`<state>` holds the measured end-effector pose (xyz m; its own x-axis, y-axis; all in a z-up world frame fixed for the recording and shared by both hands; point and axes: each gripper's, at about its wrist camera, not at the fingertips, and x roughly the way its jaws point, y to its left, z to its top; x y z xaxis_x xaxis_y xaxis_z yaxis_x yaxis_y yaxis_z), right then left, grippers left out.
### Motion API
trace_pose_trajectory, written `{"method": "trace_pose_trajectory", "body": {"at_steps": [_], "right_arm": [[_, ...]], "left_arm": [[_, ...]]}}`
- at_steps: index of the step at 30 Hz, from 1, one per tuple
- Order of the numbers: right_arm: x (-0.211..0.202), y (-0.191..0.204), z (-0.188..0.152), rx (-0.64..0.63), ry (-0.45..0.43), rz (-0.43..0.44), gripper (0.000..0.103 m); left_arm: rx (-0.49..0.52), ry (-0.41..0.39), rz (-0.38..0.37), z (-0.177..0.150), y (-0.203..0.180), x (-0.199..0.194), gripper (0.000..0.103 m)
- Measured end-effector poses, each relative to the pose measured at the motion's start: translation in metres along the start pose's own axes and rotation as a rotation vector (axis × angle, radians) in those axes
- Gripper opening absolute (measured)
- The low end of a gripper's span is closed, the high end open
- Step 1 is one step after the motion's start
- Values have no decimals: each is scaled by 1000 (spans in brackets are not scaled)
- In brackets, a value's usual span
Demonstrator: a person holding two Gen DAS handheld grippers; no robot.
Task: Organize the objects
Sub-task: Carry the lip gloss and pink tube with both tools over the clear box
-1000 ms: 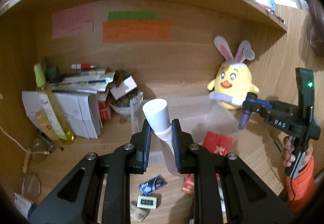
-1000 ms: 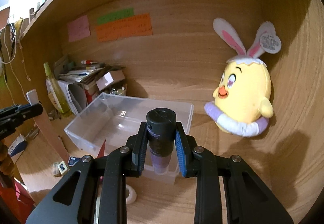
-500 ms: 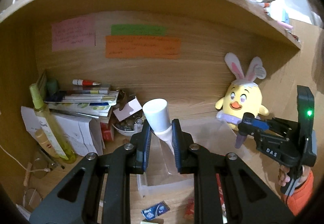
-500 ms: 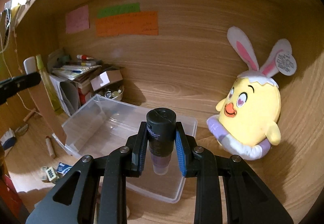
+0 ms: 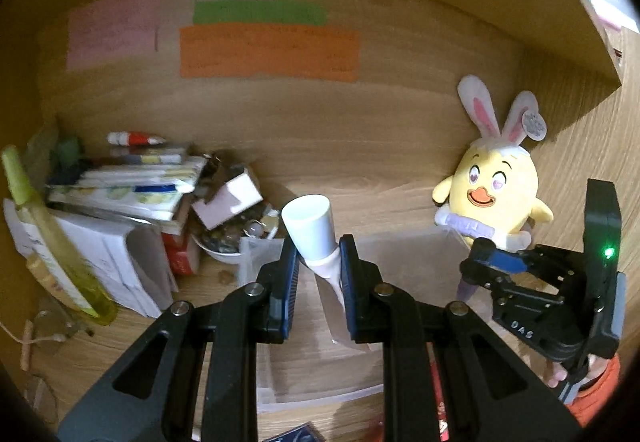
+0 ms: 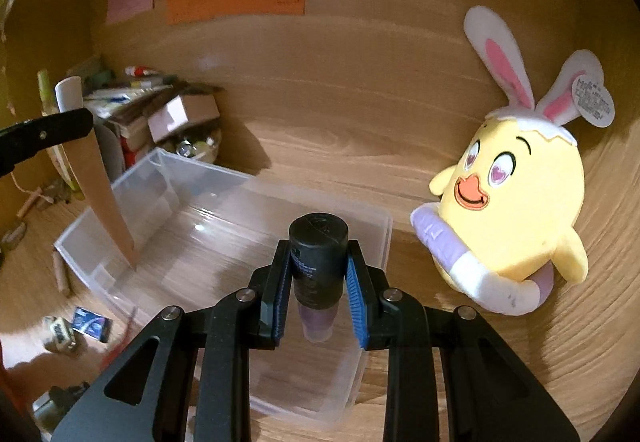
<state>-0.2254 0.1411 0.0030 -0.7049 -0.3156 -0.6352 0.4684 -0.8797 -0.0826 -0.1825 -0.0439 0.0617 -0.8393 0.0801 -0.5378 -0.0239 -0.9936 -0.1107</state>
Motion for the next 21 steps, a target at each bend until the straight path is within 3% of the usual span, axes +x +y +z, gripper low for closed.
{"method": "trace_pose_trajectory", "body": {"at_steps": [9,14,21], "right_arm": [[18,8,-7,-37,48,-14,23],[27,15,-11,-50,68,-9,23],[32,20,-11,-50,70,1,24]], "left_arm": [[-49,77,-101,-7,-1,30,20],[-56,110,-118,-12,-4,40,20],[-48,148,-61,-19,-1,55,20]]}}
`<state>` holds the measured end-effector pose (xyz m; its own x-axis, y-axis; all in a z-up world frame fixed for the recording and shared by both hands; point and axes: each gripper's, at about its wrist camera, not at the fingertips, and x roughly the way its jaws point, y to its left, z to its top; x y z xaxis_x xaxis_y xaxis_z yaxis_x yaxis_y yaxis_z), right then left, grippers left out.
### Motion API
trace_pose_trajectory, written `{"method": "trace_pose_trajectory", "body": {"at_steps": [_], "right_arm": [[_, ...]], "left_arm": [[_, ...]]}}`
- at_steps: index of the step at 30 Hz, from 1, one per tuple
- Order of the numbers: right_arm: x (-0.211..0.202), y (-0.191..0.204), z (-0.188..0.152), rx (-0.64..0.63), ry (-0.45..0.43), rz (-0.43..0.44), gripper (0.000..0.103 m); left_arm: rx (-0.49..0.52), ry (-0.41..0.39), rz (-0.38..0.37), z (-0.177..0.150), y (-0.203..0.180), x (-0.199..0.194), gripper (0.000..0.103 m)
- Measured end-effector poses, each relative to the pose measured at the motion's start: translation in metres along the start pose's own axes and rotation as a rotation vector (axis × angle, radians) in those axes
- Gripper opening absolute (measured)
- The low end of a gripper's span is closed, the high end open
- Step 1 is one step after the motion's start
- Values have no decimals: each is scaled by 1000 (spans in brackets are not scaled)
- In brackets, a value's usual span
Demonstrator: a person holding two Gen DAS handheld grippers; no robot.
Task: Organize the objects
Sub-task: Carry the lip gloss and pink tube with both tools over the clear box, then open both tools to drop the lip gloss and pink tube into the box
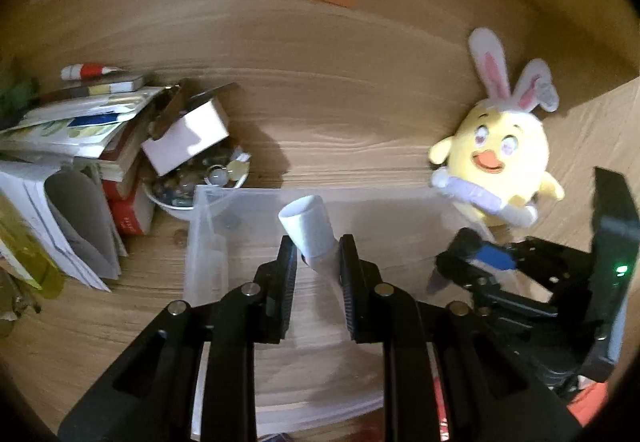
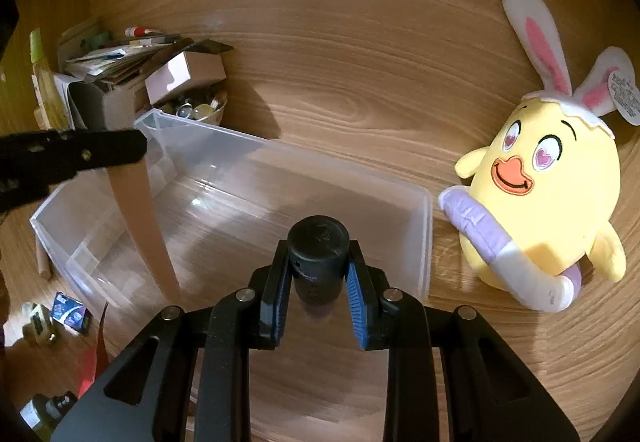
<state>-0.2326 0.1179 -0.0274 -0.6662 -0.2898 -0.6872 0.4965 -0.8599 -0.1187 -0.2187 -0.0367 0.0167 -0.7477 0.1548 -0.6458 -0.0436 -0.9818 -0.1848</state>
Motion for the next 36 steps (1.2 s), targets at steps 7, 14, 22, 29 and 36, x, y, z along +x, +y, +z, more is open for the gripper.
{"method": "trace_pose_trajectory", "body": {"at_steps": [7,14,22,29,36], "right_arm": [[3,1,0,3,15,20,29],[-9,-3,2,18,-25,26,54],[-16,-12,2,41,-33,49,60],[-37,-24,4,79,-72,73,72],[-57,-18,-4,50,-100,72,83]], "left_arm": [[7,22,77,-5,8,7,43],[23,-24,106,-3,6,-5,63],[76,-44,150,-4,-4,-16,74],[107,-63,170,-11,-9,-35,77],[119,-90,187,-26,-11,-60,91]]}}
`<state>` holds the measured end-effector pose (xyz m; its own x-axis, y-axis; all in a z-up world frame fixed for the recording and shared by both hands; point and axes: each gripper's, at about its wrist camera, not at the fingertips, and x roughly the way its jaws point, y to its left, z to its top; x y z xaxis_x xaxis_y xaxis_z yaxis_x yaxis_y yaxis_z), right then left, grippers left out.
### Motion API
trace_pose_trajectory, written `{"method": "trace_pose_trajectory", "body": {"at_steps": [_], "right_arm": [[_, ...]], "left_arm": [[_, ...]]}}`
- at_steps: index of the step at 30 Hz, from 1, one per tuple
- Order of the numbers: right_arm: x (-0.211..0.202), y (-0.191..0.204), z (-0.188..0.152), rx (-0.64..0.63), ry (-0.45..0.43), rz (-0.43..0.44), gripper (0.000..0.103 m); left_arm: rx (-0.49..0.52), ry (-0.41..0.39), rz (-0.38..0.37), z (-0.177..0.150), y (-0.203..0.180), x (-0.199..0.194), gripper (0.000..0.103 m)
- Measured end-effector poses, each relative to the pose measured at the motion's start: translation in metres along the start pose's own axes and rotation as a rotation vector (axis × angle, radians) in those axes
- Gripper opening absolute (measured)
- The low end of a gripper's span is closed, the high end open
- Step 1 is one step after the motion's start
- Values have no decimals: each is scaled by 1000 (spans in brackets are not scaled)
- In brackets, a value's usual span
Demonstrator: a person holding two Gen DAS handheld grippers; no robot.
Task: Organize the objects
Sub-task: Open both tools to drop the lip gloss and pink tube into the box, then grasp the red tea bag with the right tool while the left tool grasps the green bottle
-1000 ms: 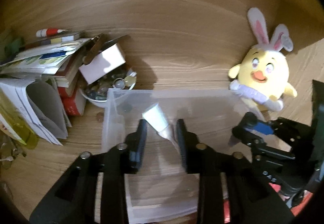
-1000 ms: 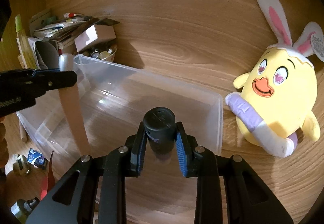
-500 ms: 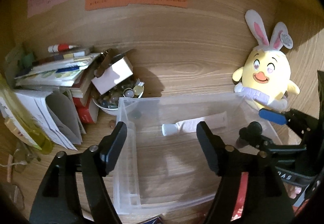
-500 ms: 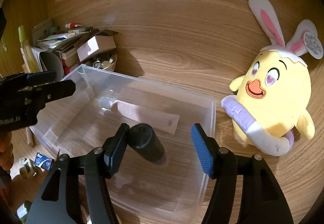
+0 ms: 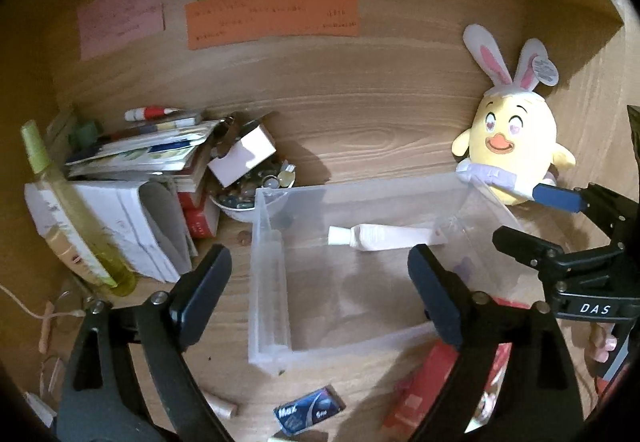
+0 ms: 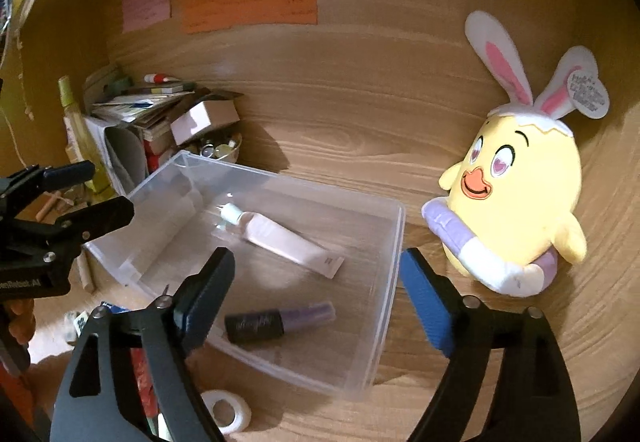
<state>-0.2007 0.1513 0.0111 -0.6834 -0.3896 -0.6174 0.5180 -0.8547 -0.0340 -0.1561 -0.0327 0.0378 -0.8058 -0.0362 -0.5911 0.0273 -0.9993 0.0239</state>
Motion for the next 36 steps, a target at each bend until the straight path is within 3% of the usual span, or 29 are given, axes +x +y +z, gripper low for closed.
{"method": "trace_pose_trajectory", "body": {"at_steps": [10,20,28,36], "right_arm": [[-28,16,-18,-20,4,59,83],[-41,33,-44,-66,16,94,84],[-32,44,-62,-52,84,171,84],[-24,56,-72,-59,131,195,84]], "left_arm": [[12,-13,29,-26,2,-31,96],[9,27,19,-63,3,-52,97],[-5,76,-23,-97,4,-59,97],[-9,113,-85,-121,-1,-63,97]]}}
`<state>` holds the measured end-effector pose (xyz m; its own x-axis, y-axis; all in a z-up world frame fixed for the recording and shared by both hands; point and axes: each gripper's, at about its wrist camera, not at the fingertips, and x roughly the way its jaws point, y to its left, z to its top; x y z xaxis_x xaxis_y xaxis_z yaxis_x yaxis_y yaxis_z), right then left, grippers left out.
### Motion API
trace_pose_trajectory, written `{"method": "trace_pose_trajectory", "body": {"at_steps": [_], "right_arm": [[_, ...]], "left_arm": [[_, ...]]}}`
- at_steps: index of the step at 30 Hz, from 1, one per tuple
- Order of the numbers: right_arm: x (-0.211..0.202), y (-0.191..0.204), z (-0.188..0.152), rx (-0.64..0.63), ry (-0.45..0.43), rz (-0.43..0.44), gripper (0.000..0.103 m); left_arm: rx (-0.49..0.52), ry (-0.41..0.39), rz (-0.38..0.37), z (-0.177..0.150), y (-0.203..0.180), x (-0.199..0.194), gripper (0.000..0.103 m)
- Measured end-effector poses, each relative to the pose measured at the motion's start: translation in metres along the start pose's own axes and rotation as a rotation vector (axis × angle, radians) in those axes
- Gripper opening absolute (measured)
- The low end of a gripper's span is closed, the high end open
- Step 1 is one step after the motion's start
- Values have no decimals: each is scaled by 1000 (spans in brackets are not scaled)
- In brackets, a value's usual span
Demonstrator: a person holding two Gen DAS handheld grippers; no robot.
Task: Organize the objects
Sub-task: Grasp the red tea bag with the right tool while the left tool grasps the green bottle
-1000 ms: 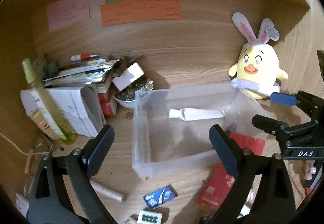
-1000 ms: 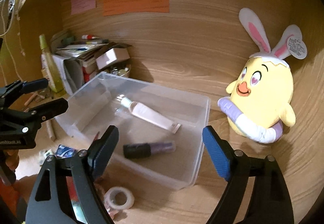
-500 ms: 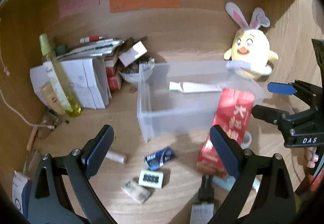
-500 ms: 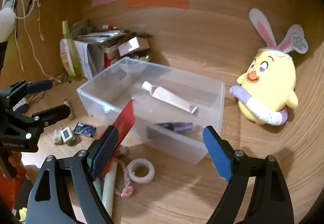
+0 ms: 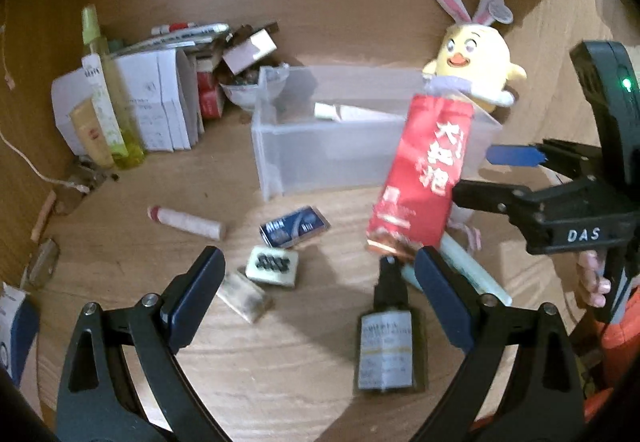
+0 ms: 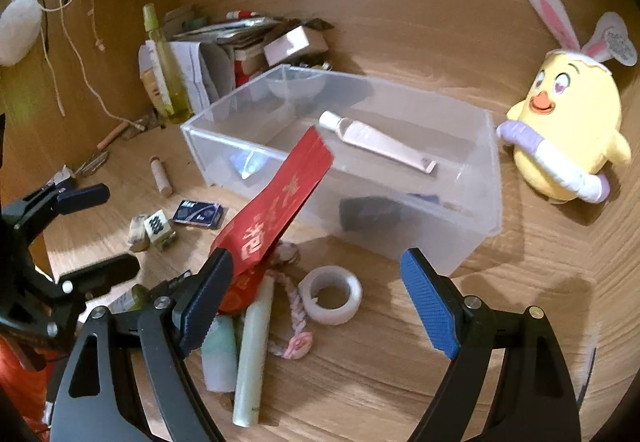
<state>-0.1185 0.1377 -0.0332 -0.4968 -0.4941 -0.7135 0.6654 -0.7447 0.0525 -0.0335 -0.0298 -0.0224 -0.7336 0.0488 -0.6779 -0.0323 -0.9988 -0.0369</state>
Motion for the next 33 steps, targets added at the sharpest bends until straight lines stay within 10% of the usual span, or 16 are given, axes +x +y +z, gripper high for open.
{"method": "trace_pose_trajectory", "body": {"at_steps": [12,20,25,33], "right_arm": [[25,23,-1,-75,41,5,83],[47,36,2,-79,79,60,80],[57,43,3,-83,109,84,57],[57,48,1,-108,95,68,29]], "left_arm": [[35,10,-48,-26,-16,2,94],[11,47,-72,-34,-11,13,65],[-4,71,-80,-39,-8,19,42],[-64,51,-84,-41,6,18,41]]}}
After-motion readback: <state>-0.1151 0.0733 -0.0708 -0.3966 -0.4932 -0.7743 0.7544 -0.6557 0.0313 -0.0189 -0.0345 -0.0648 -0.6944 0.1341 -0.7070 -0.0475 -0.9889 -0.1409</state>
